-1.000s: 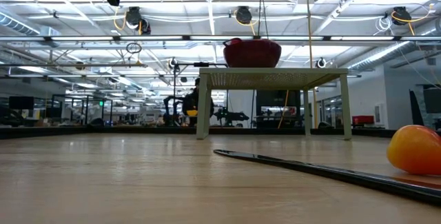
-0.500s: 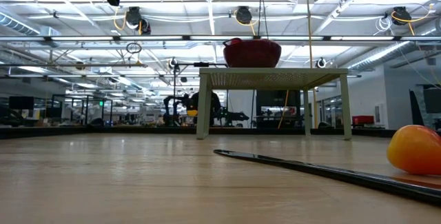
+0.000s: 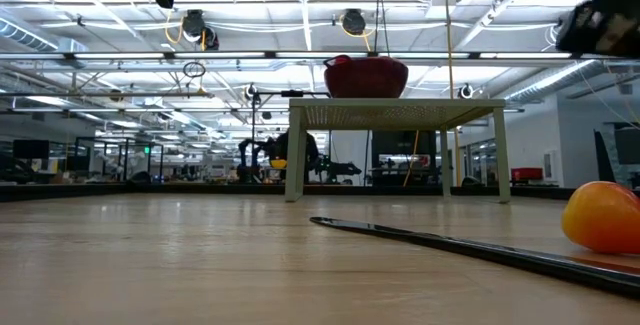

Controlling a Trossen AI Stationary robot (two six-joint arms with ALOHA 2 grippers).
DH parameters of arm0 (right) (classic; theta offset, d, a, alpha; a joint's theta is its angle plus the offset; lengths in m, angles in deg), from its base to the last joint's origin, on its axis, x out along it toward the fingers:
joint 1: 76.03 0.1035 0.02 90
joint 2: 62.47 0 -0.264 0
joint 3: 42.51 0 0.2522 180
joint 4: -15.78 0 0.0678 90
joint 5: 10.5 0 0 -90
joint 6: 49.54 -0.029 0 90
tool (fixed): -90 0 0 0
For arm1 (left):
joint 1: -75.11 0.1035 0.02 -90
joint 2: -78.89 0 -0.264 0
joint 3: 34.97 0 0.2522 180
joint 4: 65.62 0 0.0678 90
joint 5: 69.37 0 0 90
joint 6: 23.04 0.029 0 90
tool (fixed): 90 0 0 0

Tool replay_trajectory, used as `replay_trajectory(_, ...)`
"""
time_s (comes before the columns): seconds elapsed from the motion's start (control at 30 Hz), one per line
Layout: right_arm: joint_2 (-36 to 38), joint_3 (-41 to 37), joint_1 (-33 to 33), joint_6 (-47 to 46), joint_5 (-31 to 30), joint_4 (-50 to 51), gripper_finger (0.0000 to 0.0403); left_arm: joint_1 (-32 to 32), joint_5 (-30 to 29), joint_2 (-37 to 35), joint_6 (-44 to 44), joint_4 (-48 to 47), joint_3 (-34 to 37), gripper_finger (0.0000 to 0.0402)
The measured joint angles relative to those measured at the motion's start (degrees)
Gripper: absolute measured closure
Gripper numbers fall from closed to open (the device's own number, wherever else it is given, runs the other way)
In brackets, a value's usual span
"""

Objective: Pick & Place Fruit
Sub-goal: Put the orange pear into the violet strainer bowl on the shelf

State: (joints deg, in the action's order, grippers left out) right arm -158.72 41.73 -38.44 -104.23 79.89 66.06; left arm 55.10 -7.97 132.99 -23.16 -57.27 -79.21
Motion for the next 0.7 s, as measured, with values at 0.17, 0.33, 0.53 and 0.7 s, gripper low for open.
replay_trajectory(0.17,-3.82,0.0,-0.35,-0.22,2.94,-0.77,0.0403,0.0,0.0,0.0,0.0,-0.01,0.0,0.038)
replay_trajectory(0.33,-4.94,0.0,-0.6,-0.19,2.78,-6.02,0.0402,-0.01,-0.01,0.0,-0.02,-0.01,0.0,0.038)
replay_trajectory(0.53,-4.96,0.0,-0.83,-0.28,2.75,-8.17,0.0374,0.0,0.0,0.0,-0.02,-0.01,0.0,0.038)
replay_trajectory(0.7,-4.96,0.0,-1.0,-1.64,2.75,-7.48,0.0318,-0.01,-0.01,0.0,-0.07,0.01,0.0,0.038)
